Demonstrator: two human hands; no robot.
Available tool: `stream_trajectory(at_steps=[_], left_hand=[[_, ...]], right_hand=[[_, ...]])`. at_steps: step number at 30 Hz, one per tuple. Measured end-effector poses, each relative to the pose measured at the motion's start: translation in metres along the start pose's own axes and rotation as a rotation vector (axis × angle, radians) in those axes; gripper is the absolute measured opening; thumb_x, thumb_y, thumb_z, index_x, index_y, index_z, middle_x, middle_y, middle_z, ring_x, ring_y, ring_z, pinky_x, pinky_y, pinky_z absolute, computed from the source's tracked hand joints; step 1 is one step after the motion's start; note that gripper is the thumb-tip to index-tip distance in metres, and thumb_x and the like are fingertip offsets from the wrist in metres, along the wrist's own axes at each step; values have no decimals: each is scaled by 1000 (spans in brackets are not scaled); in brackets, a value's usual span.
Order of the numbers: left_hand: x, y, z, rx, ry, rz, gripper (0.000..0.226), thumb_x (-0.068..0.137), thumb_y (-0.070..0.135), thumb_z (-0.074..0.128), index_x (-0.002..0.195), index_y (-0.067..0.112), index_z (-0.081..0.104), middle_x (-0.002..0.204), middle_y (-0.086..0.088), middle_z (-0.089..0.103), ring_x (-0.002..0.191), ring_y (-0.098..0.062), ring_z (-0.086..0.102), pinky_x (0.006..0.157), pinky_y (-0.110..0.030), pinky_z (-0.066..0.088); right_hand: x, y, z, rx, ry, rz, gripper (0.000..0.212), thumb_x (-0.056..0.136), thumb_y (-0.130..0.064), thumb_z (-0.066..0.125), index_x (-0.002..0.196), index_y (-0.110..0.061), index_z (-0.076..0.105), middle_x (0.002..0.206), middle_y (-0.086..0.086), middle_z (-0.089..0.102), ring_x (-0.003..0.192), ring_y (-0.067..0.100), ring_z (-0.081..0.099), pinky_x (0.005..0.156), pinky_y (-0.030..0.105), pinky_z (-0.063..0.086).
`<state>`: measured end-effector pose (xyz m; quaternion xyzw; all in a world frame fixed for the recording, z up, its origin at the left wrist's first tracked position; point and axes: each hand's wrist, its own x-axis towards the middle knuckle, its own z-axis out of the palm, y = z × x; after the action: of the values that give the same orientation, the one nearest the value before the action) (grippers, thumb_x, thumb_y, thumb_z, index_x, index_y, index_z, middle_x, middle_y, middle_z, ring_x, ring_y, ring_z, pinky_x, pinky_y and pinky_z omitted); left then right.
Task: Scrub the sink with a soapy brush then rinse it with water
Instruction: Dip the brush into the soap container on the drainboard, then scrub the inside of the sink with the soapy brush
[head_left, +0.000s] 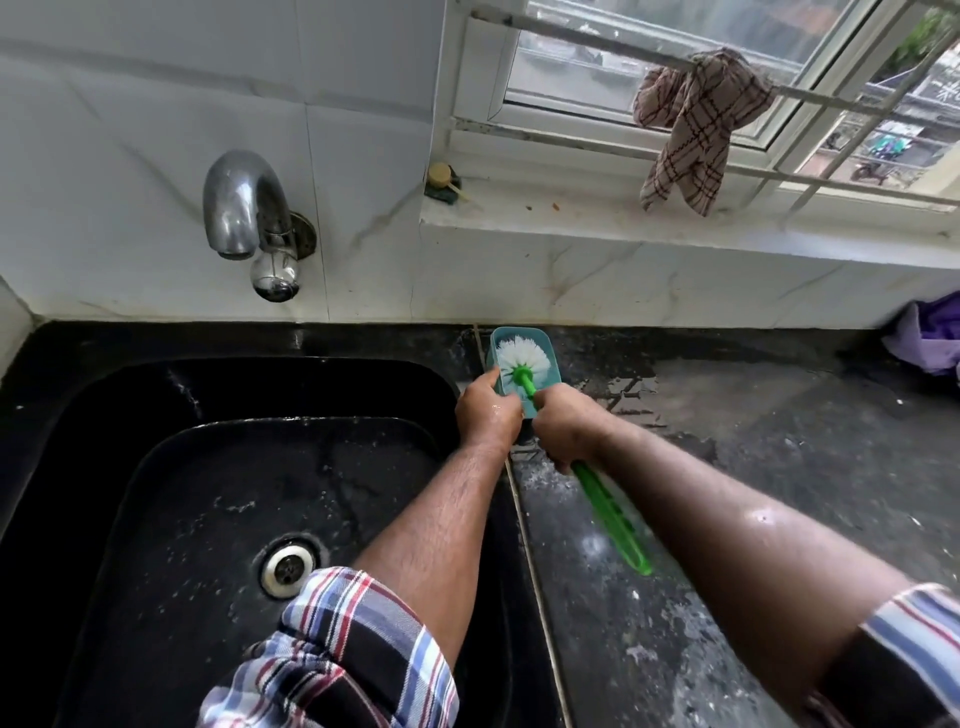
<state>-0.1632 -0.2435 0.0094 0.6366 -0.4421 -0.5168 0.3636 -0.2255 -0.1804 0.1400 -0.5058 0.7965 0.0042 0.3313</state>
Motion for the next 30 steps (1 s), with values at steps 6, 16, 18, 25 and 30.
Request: stream_trajectory(at_steps=[6,16,18,25,30], left_hand=[[-5,6,-3,38,-13,3,59,74,16,59,131,32,61,110,3,74,94,-18,72,87,-33,59],[-13,10,-111,406,-14,138,42,84,15,58,124,23,67,115,-4,72,105,-25,68,93,-31,54],[-21,9,-162,552,52,196,38,88,13,55,121,22,69,117,-4,72,108,-24,66,94,-27,51],[-49,-59,-375,1189,158,139,52,82,15,55,133,21,59,128,-11,57,121,-32,54,102,-43,47],[-58,-104,-462,1471,87,-50,71,88,22,48,155,14,24,160,-20,20,143,-41,24,119,-43,24]], right_hand=[[-11,35,16,1138,-105,-1,43,97,5,34,124,-23,52,64,5,46,41,7,34,33,17,27],[-63,57,32,1577,-256,-144,43,95,-6,47,137,-13,48,76,11,55,43,8,36,31,12,24],[-84,43,41,1558,-329,-209,37,95,-16,49,132,-18,52,89,14,65,46,12,43,33,14,31],[-133,8,157,1130,-364,-16,35,93,3,40,115,-16,61,66,7,56,38,12,31,40,12,21],[-72,-55,203,1228,-86,73,30,95,7,33,112,-12,49,64,6,46,33,6,30,32,11,21]])
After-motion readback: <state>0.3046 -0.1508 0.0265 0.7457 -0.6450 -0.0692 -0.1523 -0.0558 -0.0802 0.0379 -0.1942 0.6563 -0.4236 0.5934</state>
